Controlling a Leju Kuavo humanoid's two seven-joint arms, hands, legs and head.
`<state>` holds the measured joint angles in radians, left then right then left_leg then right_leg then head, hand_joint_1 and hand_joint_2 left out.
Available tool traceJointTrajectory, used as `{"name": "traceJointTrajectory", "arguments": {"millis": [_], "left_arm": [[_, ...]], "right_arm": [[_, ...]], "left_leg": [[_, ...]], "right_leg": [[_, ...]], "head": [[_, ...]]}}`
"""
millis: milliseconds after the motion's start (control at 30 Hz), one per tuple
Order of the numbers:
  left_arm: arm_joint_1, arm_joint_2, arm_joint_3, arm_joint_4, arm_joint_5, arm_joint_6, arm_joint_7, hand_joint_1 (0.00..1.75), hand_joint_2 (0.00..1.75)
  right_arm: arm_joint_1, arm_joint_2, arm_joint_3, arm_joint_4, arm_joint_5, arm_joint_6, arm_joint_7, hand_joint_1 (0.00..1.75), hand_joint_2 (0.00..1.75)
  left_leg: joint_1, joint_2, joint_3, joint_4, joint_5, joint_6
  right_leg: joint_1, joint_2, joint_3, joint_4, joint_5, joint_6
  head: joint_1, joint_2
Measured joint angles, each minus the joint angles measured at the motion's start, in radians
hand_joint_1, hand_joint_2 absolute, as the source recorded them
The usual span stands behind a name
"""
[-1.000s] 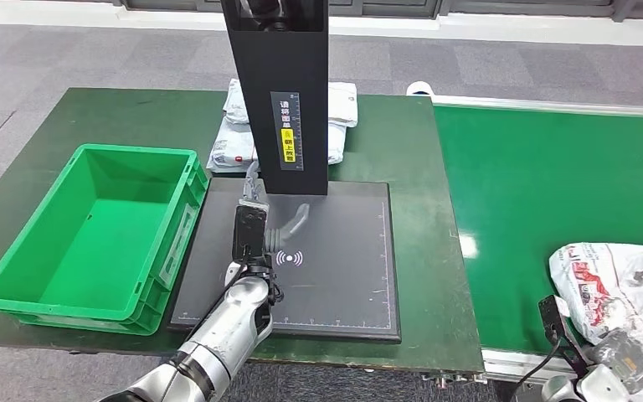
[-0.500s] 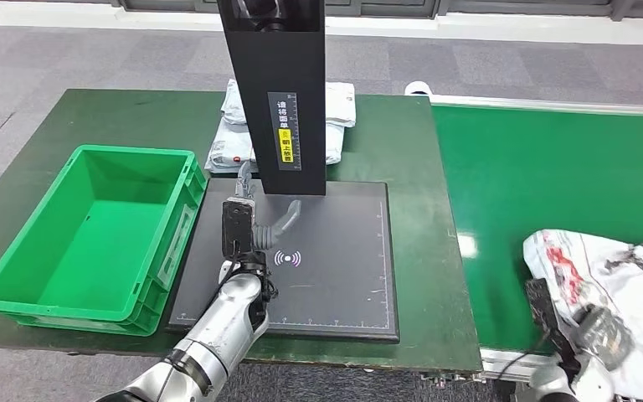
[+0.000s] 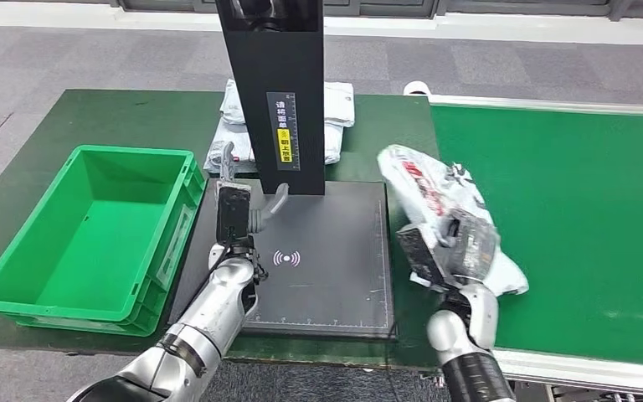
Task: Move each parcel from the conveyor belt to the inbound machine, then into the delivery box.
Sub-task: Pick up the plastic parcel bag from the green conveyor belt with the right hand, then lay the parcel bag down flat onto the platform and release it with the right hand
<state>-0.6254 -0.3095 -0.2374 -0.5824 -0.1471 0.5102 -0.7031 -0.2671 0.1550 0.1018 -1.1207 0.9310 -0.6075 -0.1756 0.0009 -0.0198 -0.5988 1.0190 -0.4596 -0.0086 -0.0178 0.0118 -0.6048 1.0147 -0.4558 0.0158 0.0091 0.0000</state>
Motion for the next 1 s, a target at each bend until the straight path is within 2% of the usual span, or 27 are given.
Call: {"name": "traceJointTrajectory", "arguments": {"millis": [100, 200, 467, 600, 833, 867, 967, 1000], "left_arm": [[-0.015, 0.004, 0.008, 0.004, -0.003, -0.005, 0.0, 0.0, 1.75], [-0.021, 0.007, 0.008, 0.006, -0.004, -0.005, 0.0, 0.0, 1.75], [-0.032, 0.007, 0.008, 0.015, -0.006, -0.013, 0.0, 0.0, 1.75], [-0.039, 0.007, 0.008, 0.021, -0.005, -0.013, 0.0, 0.0, 1.75], [-0.04, 0.007, 0.008, 0.025, 0.002, -0.013, 0.0, 0.0, 1.75], [-0.04, 0.007, 0.008, 0.025, 0.006, -0.012, 0.0, 0.0, 1.75], [-0.04, 0.008, 0.008, 0.021, 0.02, 0.001, 0.0, 0.0, 1.75], [-0.04, 0.008, 0.008, 0.018, 0.023, 0.008, 0.0, 0.0, 1.75]], "right_arm": [[-0.048, 0.021, 0.142, 0.006, -0.044, 0.01, -0.001, 1.75, 1.75], [-0.081, 0.035, 0.241, 0.019, -0.073, 0.036, 0.007, 1.75, 1.75], [-0.083, 0.052, 0.45, 0.046, -0.204, 0.312, 0.011, 1.75, 1.75], [-0.073, 0.052, 0.505, 0.058, -0.224, 0.338, 0.011, 1.75, 1.75], [-0.073, 0.052, 0.528, 0.067, -0.249, 0.379, 0.008, 1.75, 1.75], [-0.073, 0.051, 0.533, 0.07, -0.258, 0.395, 0.004, 1.32, 1.75], [-0.07, 0.047, 0.553, 0.086, -0.282, 0.418, -0.017, 0.01, 0.44], [-0.07, 0.047, 0.557, 0.092, -0.285, 0.414, -0.022, 0.0, 0.0]], "left_leg": [[0.0, -0.002, 0.0, 0.0, 0.001, -0.001], [0.0, -0.002, 0.0, 0.0, 0.001, -0.001], [0.0, -0.002, 0.0, 0.0, 0.001, -0.001], [0.0, -0.002, 0.0, 0.0, 0.001, -0.001], [0.0, -0.002, 0.0, 0.0, 0.001, -0.001], [0.0, -0.002, 0.0, 0.0, 0.001, -0.001], [0.0, -0.002, 0.0, 0.0, 0.001, -0.001], [0.0, -0.002, 0.0, 0.0, 0.001, -0.001]], "right_leg": [[0.0, -0.001, 0.0, 0.0, 0.0, 0.0], [0.0, -0.002, 0.0, 0.0, 0.0, 0.0], [0.0, -0.002, 0.0, 0.0, 0.0, 0.0], [0.0, -0.002, 0.0, 0.0, 0.0, 0.0], [0.0, -0.001, 0.0, 0.0, 0.0, 0.0], [0.0, -0.001, 0.0, 0.0, 0.0, 0.0], [0.0, -0.001, 0.0, 0.0, 0.0, 0.0], [0.0, -0.001, 0.0, 0.0, 0.0, 0.0]], "head": [[0.0, 0.0], [0.0, 0.0], [0.0, 0.0], [0.0, 0.0], [0.0, 0.0], [0.0, 0.0], [0.0, 0.0], [0.0, 0.0]]}}
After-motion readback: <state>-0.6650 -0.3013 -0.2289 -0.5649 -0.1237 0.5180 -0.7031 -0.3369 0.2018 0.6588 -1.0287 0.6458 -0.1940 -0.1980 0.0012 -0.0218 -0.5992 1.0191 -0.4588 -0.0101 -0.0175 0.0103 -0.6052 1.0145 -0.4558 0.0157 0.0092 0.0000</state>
